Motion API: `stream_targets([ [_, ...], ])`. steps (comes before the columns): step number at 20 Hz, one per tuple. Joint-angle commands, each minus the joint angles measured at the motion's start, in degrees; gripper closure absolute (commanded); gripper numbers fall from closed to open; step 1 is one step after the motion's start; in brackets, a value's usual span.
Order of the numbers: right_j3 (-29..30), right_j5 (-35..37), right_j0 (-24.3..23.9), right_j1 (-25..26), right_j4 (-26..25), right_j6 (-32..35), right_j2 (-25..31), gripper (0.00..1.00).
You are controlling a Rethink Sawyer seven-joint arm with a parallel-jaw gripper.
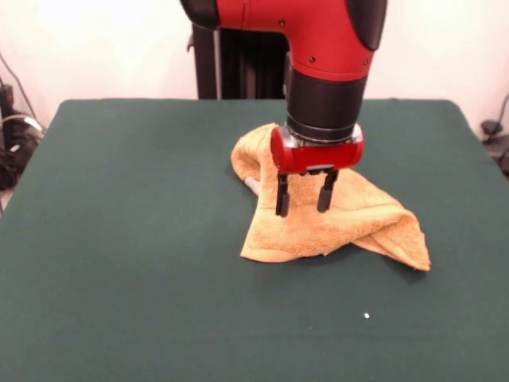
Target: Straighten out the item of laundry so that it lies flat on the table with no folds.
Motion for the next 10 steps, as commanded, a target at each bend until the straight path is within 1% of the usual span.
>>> stream_targets([
  [1, 4.7, -10.4, -0.3, 6.0, -3.6, 5.4, 3.9, 0.00],
  [3, 3.7, -11.6, -0.1, 8.2, -3.8, 6.1, 3.7, 0.00],
  [10, 1.5, -15.8, 0.0, 12.5, -3.8, 6.2, 3.6, 0.00],
])
